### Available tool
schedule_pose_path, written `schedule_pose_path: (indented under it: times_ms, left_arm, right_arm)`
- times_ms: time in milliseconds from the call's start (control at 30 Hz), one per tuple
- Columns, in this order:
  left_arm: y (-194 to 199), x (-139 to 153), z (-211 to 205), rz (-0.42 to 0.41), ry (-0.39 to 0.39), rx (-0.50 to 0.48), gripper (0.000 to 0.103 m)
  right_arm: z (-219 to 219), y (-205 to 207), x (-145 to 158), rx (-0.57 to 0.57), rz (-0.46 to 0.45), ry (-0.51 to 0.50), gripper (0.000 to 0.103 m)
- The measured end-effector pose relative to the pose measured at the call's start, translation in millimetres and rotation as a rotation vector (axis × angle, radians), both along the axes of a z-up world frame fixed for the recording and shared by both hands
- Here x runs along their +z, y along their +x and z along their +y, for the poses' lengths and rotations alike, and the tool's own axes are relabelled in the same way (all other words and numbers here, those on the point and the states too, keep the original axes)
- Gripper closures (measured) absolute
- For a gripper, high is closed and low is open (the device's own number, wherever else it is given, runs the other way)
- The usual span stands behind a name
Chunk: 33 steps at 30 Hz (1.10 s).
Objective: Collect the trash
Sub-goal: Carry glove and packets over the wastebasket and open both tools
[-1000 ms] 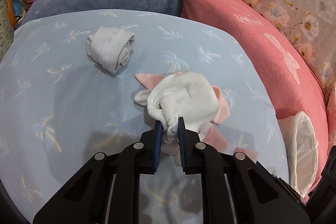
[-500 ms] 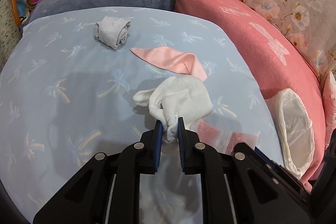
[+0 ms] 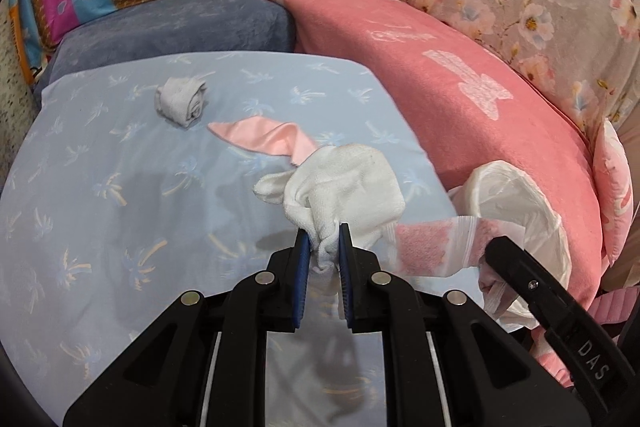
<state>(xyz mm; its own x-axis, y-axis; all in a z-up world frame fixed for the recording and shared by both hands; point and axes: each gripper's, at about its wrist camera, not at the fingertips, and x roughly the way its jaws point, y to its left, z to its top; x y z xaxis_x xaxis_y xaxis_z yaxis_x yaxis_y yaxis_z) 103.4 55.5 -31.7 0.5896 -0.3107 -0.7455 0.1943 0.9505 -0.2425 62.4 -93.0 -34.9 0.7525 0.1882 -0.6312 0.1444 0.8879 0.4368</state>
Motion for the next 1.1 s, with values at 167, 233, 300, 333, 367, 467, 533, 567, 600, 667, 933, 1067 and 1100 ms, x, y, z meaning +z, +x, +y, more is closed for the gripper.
schedule_pose_path:
  times_ms: [167, 233, 300, 333, 367, 467, 533, 567, 600, 667, 933, 1067, 1100]
  left_arm:
    - [-8, 11, -24, -0.029, 0.013, -0.042, 0.089]
    - [-10, 14, -32, -0.039, 0.017, -0.058, 0.089]
    - [-11, 18, -41, -0.048, 0.020, -0.075, 0.089]
    - [-12, 20, -45, -0.053, 0.019, -0.084, 0.089]
    - [-13, 22, -49, -0.057, 0.019, -0.093, 0.089]
    - [-15, 27, -61, -0.066, 0.022, -0.115, 0.089]
    - [-17, 29, -73, -0.072, 0.024, -0.138, 0.089]
    - [-17, 30, -79, -0.075, 0.027, -0.151, 0.089]
    - [-18, 31, -85, -0.076, 0.029, -0.165, 0.089]
    - [-19, 32, -97, -0.081, 0.037, -0.189, 0.089]
    - [-19, 28, -146, -0.052, 0.037, -0.290, 0.088]
    - [-18, 28, -167, -0.044, 0.023, -0.333, 0.087]
    - [-18, 28, -172, -0.044, 0.017, -0.347, 0.087]
  right_arm:
    - [-25, -13, 16, -0.052, -0.038, -0.002, 0.089]
    - [-39, -19, 21, -0.079, -0.050, 0.000, 0.089]
    - [-52, -26, 24, -0.108, -0.060, 0.003, 0.089]
    - [-58, -30, 25, -0.119, -0.064, 0.005, 0.089]
    - [-64, -32, 26, -0.131, -0.069, 0.007, 0.089]
    - [-85, -41, 31, -0.171, -0.082, 0.010, 0.089]
    - [-95, -46, 32, -0.190, -0.088, 0.013, 0.089]
    - [-101, -48, 32, -0.200, -0.090, 0.013, 0.089]
    - [-107, -50, 33, -0.210, -0.092, 0.014, 0.089]
    - [-117, -54, 33, -0.229, -0.094, 0.016, 0.089]
    - [-153, -70, 34, -0.294, -0.101, 0.013, 0.089]
    - [-165, -75, 31, -0.315, -0.093, 0.007, 0.089]
    - [-168, -75, 31, -0.318, -0.090, 0.004, 0.089]
